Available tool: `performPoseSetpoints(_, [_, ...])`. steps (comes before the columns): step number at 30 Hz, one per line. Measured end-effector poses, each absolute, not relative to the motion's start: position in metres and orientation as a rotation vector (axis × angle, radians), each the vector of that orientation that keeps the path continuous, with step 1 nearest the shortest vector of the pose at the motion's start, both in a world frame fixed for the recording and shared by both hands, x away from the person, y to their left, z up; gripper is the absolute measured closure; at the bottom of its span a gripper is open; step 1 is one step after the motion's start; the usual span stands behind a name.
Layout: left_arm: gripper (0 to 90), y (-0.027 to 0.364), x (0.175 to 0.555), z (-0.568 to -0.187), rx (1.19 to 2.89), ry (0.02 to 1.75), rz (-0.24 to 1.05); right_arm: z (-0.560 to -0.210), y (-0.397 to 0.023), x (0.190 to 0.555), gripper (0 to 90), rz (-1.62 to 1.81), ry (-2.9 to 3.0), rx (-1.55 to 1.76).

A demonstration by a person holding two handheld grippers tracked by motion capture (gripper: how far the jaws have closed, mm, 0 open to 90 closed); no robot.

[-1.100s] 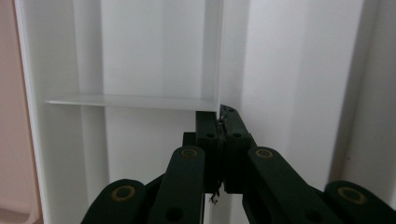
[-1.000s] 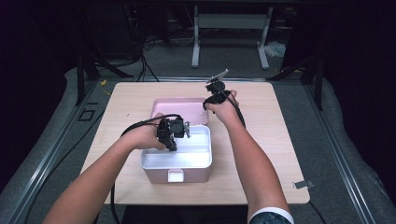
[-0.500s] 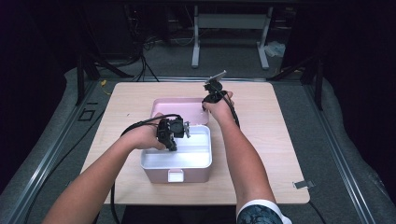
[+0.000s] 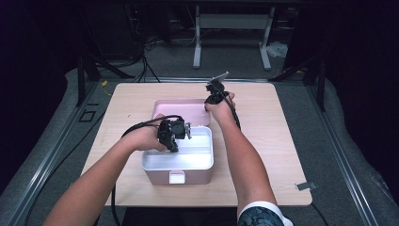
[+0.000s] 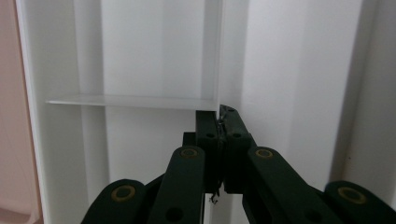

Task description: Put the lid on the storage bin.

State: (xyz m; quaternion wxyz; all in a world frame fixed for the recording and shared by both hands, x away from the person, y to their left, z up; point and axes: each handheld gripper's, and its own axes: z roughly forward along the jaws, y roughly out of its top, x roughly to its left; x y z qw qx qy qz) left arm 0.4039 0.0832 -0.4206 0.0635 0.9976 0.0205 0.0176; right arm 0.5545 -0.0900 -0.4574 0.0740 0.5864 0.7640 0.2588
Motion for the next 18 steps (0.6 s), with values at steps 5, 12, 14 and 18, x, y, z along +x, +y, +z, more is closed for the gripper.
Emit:
performPoseSetpoints(5, [88.2, 0.084, 0.403, -0.421, 3.004, 0.058, 0.058, -0.454, -0.09, 0.553, 79.3, 0.792, 2.272, 1.773])
performPoseSetpoints(12, [88.2, 0.083, 0.403, -0.421, 3.012, 0.056, 0.065, -0.441, -0.092, 0.547, 81.7, 0.857, 2.228, 1.743])
performPoseSetpoints(14, [88.1, 0.083, 0.402, -0.421, 3.014, 0.06, 0.068, -0.435, -0.093, 0.543, 82.3, 0.887, 2.206, 1.722])
performPoseSetpoints(18, [88.1, 0.083, 0.402, -0.421, 3.013, 0.057, 0.07, -0.418, -0.096, 0.533, 83.4, 0.949, 2.191, 1.673])
